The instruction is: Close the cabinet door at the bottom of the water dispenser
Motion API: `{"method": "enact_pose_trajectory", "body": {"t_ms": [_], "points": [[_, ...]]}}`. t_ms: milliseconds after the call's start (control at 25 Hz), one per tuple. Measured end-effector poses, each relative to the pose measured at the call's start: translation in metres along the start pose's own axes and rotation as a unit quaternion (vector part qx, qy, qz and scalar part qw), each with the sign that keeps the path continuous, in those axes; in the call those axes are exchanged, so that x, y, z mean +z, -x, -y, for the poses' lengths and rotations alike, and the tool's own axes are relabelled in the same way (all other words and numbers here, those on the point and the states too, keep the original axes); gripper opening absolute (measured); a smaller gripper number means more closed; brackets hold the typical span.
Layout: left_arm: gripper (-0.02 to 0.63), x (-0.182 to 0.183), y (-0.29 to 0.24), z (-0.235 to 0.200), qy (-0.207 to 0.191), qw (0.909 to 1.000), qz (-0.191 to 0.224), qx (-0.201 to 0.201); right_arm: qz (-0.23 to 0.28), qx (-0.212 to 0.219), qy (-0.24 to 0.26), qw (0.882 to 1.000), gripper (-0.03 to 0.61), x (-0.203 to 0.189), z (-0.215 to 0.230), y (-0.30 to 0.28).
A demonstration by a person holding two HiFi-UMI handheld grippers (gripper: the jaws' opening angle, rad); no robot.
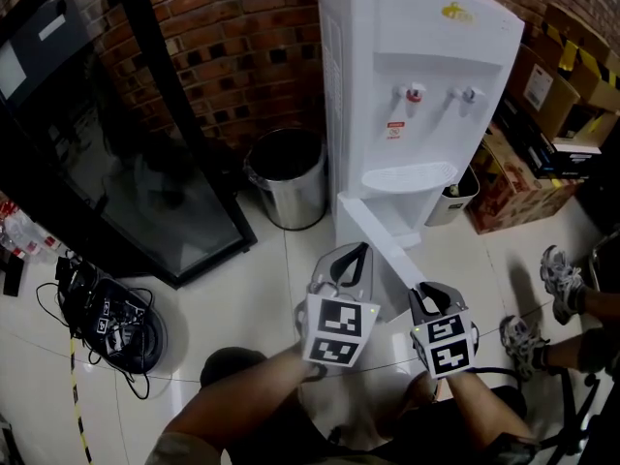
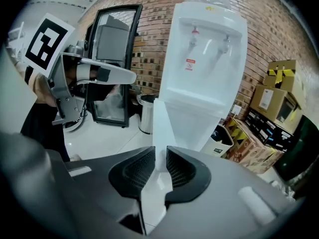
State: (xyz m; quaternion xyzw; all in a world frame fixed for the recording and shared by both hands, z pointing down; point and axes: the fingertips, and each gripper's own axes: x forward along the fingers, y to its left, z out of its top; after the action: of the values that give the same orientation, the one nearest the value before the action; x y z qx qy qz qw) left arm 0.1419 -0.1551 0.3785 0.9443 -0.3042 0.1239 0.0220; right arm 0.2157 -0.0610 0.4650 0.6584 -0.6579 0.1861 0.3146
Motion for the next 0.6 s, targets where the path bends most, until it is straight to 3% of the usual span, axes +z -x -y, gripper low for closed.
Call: {"method": "enact_pose_trajectory", "body": {"t_ms": [600], "points": [[0.000, -0.014, -0.055, -0.004, -0.002, 0.9999, -0.012, 0.001, -0.001, -0.095, -0.054, 0.994, 0.069, -0.001, 0.103, -0.026]]}}
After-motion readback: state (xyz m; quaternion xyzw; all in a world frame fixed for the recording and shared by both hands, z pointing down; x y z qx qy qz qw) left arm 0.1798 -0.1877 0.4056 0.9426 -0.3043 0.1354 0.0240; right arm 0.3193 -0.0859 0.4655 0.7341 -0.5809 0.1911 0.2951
